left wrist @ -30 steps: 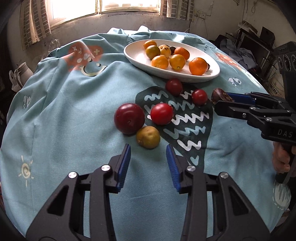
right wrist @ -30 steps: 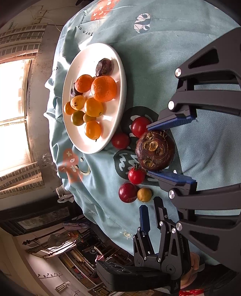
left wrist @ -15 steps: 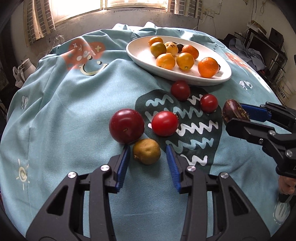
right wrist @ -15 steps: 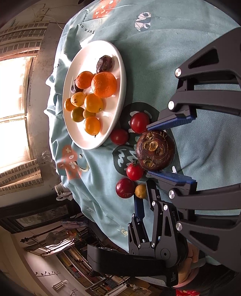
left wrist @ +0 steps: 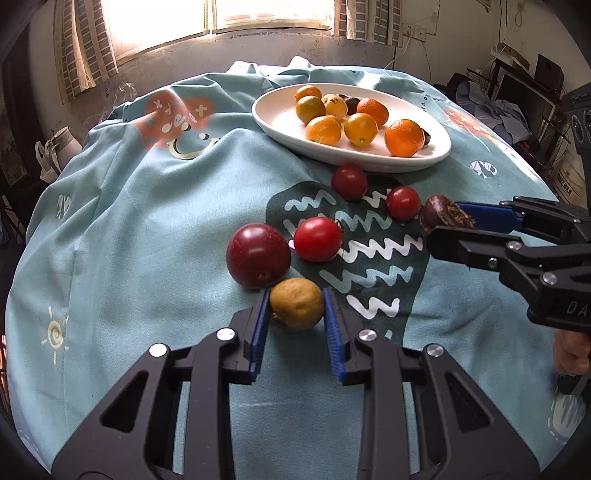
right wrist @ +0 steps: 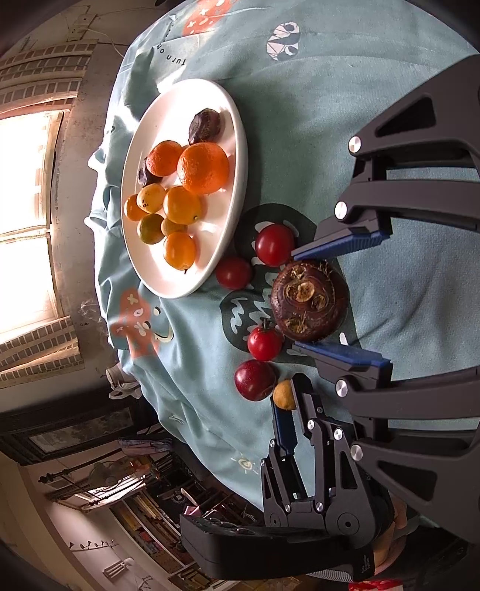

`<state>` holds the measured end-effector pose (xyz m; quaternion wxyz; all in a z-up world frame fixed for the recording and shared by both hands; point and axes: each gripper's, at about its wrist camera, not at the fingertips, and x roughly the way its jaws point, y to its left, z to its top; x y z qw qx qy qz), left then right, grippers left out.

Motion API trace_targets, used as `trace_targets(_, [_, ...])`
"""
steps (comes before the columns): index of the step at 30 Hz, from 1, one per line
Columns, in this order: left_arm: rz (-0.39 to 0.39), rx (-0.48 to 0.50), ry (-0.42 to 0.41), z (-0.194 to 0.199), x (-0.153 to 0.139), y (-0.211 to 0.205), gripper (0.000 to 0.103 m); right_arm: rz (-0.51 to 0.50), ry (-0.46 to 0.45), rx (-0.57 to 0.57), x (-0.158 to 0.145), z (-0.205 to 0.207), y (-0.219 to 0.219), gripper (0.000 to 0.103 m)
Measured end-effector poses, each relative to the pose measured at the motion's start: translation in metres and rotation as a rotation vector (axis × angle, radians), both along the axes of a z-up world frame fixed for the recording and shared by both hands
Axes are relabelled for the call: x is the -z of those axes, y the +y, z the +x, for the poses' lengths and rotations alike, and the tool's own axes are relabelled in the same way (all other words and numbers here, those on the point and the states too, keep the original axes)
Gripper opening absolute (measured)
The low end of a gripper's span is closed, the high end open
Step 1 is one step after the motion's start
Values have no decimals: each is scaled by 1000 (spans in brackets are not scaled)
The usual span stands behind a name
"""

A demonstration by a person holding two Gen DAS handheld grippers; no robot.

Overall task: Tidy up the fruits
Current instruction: 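Hold the dark brown fruit in the right tool while the left tool grasps a yellow fruit, then lower both held fruits onto the white plate and open both tools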

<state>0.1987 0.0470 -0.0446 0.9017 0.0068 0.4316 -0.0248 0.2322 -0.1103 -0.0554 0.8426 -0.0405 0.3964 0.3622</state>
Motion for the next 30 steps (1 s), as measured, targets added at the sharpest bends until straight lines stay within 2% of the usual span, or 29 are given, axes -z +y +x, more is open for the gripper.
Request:
trace_targets(2, [-1,7,-33,-2,-9,-3,29,29,-4,-6,-3,1,-2,44])
trace_targets(4, [-11,29,-54,3,-21,-6,29,84,-44,27,-12,6,-8,44])
trace_targets(7, [-19,57,-98,27,-42,-12,29,149,-115,139,-24,24,-24,44])
trace_targets(10, [16,51,-140,65,-56,-22,29,167,-170,256,-28,51,-40,44])
trace_targets(14, [1,79,-116,125,-61,-34,29,174,-147,352,-20,94,-57,44])
trace_targets(19, [-16,64,-87,172,-52,-39,29,188,-124,360,-13,123,-66,45])
trace_targets(20, [-19,57,-80,177,-51,-40,31,180,-134,361,-13,123,-66,52])
trace_targets(21, [-14,42,-72,180,-50,-40,39,170,-144,363,-14,122,-65,58])
trace_targets(22, [-3,17,-70,180,-52,-39,74,166,-162,375,-16,118,-66,67])
trace_targets(23, [5,-11,-90,174,-56,-37,92,176,-187,380,-21,111,-67,68])
trace_targets(25, [6,-28,-147,157,-67,-31,92,183,-223,340,-31,98,-65,68])
trace_targets(30, [29,-69,-177,104,-80,-4,97,116,-267,155,-43,62,-38,67])
